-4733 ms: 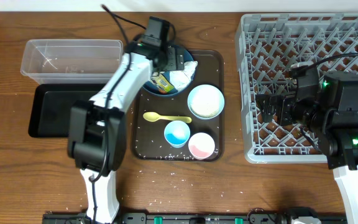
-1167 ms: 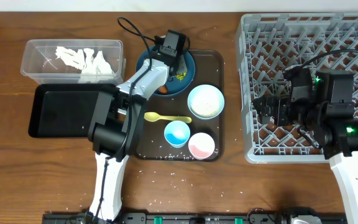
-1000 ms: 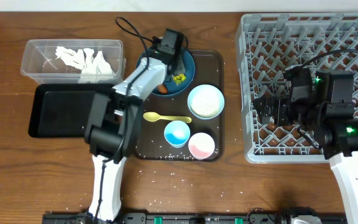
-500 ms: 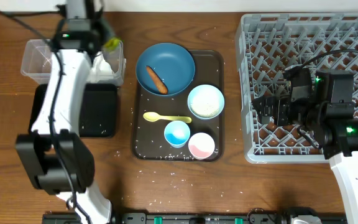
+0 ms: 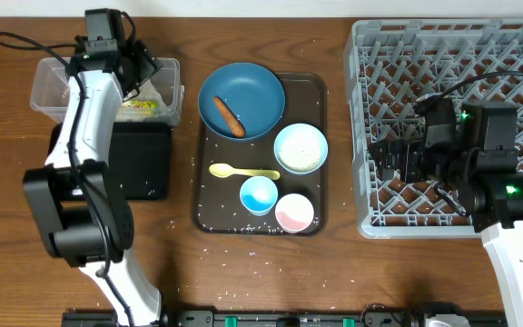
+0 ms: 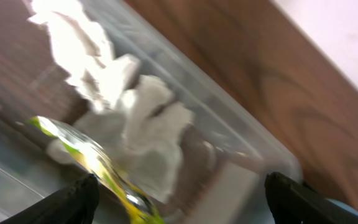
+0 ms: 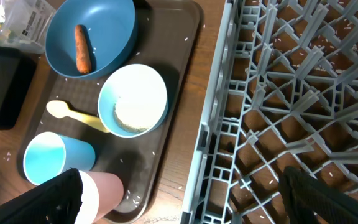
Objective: Sort waste into correct bins and load items into the dishwasher rack
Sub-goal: 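Drop wrapper into clear plastic bin with left gripper, then grasp orange carrot from blue plate with left gripper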
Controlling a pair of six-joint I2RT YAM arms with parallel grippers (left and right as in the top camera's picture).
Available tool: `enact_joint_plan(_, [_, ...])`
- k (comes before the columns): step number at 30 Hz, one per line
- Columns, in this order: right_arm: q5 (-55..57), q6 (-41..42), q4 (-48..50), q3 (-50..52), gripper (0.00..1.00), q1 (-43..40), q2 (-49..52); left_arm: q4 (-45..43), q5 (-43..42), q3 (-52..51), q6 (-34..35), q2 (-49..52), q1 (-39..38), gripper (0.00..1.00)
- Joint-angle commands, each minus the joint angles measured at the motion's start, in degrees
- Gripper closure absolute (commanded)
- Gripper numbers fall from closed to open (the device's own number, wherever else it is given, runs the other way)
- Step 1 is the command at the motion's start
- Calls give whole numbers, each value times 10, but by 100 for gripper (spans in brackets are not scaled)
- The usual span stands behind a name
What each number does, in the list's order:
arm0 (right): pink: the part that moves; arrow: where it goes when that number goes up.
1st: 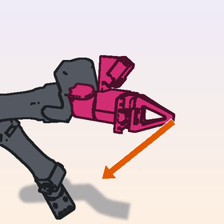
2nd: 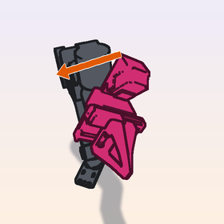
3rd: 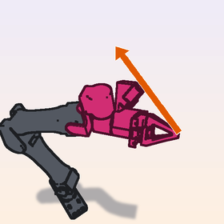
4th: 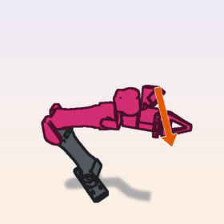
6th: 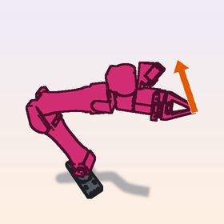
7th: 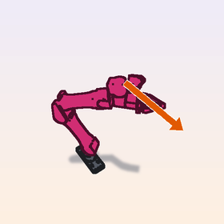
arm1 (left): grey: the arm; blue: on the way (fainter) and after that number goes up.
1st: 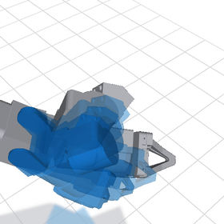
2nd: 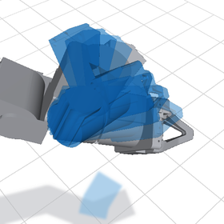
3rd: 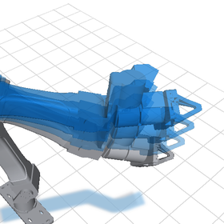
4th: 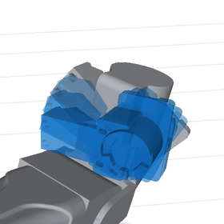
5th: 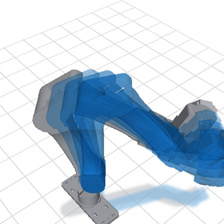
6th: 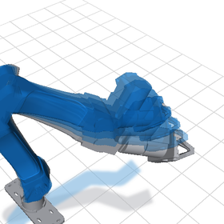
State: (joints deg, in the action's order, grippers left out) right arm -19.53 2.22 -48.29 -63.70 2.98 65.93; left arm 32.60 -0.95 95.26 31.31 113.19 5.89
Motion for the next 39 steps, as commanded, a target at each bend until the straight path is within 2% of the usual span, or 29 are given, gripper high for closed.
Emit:
enact_joint_plan(1, [-5, -6, 1, -11, 1, 4, 0, 16, -49, 13, 9, -47, -34, 12])
enact_joint_plan(5, [-4, -6, 2, -11, 1, 4, 0, 65, -57, 10, 49, -45, -100, 13])
enact_joint_plan(8, [-4, -6, 3, -11, 1, 4, 0, 71, -50, -5, 106, -36, -153, 13])
enact_joint_plan(12, [-5, -6, 0, -11, 1, 4, 0, 65, 34, -14, 166, -7, -216, 19])
enact_joint_plan(16, [-5, -6, -4, -11, 1, 4, 0, 47, 81, -14, 169, 31, -249, 24])
enact_joint_plan(31, [-4, -6, -12, -11, 1, 4, 0, 11, 76, -14, 155, 151, -246, 25])
enact_joint_plan(33, [-4, -6, -12, -11, 1, 4, 0, 11, 76, -14, 155, 156, -246, 38])
enact_joint_plan(34, [-4, -6, -12, -11, 1, 4, 0, 11, 76, -14, 155, 157, -246, 50])
enact_joint_plan(36, [-4, -6, -12, -11, 1, 4, 0, 11, 76, -14, 155, 157, -246, 67])
enact_joint_plan(38, [-4, -6, -12, -11, 1, 4, 0, 7, 76, -13, 155, 156, -246, 79])
enact_joint_plan(39, [-4, -6, -12, -11, 1, 4, 0, 5, 76, -13, 155, 156, -246, 81])
